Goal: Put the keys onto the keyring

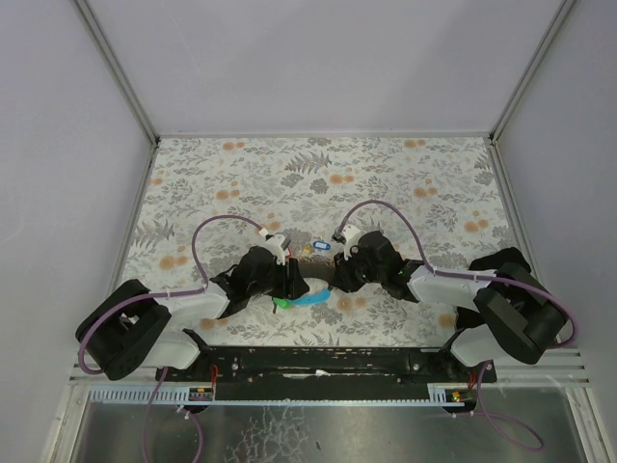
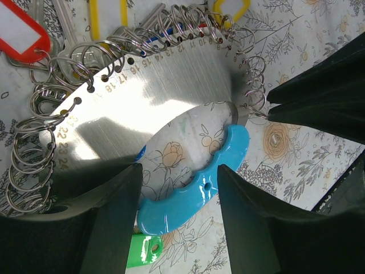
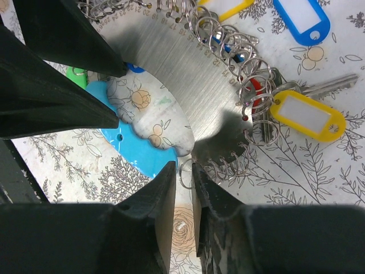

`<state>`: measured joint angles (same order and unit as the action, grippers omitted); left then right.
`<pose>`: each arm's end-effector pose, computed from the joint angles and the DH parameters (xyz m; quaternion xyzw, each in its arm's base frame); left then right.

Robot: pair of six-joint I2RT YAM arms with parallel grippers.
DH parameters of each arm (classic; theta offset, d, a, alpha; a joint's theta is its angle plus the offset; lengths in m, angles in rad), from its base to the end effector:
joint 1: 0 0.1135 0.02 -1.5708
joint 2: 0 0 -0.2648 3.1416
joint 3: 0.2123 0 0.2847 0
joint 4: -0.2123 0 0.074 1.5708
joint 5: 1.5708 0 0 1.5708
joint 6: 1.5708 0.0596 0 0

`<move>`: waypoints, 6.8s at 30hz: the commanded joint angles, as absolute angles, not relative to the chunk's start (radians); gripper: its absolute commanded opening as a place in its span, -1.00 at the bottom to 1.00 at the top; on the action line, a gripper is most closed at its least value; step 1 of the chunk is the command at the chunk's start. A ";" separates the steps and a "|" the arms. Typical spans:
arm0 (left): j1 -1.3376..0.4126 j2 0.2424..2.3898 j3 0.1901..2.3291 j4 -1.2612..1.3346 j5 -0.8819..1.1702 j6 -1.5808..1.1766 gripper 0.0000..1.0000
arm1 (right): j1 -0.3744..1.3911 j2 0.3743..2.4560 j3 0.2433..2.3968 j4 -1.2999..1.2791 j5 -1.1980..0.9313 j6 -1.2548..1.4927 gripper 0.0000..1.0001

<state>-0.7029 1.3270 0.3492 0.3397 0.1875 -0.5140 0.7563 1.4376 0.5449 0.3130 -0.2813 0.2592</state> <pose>0.1972 -0.1816 0.0942 0.1258 0.8814 -0.3245 0.3195 0.2185 0.2288 0.1249 -0.2789 0.8279 0.3367 0.3515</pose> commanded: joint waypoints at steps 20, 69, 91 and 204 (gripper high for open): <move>-0.695 1.324 0.355 0.368 0.199 -0.502 0.10 | 0.907 1.505 0.769 0.001 0.003 0.165 -0.39; -0.678 0.940 0.251 0.508 0.237 -0.463 0.10 | 0.915 1.198 0.663 0.283 -0.134 -0.051 -1.00; -0.533 0.933 0.224 0.933 0.477 -0.412 0.14 | 0.701 1.159 0.515 0.812 -0.654 -0.002 -1.00; -0.515 1.083 0.378 0.741 0.802 -0.162 -0.58 | 0.681 1.356 0.951 0.047 -0.916 -0.296 -1.00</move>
<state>-0.5098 1.0729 0.3454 0.7109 0.8005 -0.1776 0.6724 1.3956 0.9123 0.0269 -0.8997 -0.2821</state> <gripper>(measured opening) 0.203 0.010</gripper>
